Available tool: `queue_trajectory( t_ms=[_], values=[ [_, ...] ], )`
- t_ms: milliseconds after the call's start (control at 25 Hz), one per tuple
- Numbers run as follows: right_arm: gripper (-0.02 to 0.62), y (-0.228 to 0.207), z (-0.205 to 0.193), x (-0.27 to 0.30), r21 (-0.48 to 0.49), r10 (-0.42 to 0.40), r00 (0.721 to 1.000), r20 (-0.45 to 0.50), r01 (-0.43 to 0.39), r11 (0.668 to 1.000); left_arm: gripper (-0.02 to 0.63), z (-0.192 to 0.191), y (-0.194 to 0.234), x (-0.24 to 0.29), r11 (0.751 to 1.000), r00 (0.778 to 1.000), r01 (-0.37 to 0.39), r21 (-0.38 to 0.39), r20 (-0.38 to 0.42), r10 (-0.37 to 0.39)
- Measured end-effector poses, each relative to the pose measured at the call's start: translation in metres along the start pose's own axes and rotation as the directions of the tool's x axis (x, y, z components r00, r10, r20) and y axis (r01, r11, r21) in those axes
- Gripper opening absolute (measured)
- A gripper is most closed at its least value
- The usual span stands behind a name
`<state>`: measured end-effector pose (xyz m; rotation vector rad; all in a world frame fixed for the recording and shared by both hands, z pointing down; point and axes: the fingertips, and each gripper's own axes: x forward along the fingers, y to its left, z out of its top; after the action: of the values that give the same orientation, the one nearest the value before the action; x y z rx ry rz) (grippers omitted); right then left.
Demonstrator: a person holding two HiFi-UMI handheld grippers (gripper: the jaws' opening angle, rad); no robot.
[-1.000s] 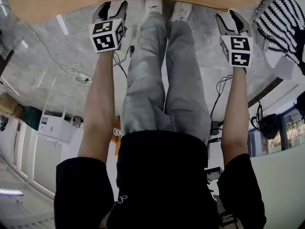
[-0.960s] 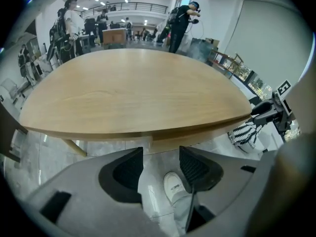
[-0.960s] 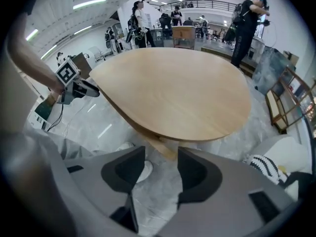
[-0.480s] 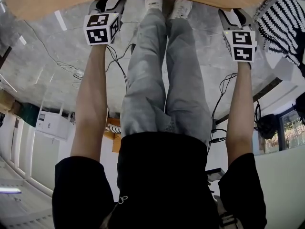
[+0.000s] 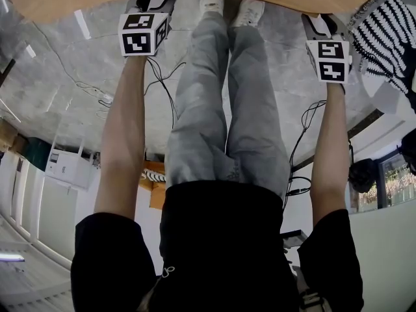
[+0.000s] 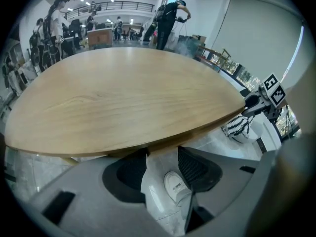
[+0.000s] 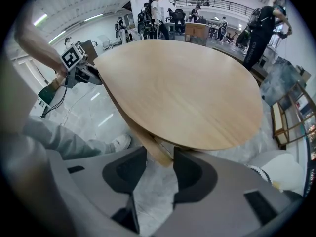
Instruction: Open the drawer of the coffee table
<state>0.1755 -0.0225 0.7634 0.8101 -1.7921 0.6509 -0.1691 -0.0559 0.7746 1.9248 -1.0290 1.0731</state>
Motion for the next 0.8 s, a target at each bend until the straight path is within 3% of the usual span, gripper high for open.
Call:
queue_trajectory(
  t_ms=[480,800],
  values=[
    [0.139,0.006,-0.008,-0.003,-0.1,-0.008,0.997,-0.079,0.0,0.995,0.179,-0.008,-0.004,-0.006,1.0,0.999,-0.006,0.005,-0.039,0.006],
    [0.132,0.029,-0.028,-0.01,-0.147,0.003,0.992,-0.129,-0.022,0.989,0.178,-0.036,-0.015,-0.016,1.0,0.994,-0.001,0.018,-0.106,0.003]
  ],
)
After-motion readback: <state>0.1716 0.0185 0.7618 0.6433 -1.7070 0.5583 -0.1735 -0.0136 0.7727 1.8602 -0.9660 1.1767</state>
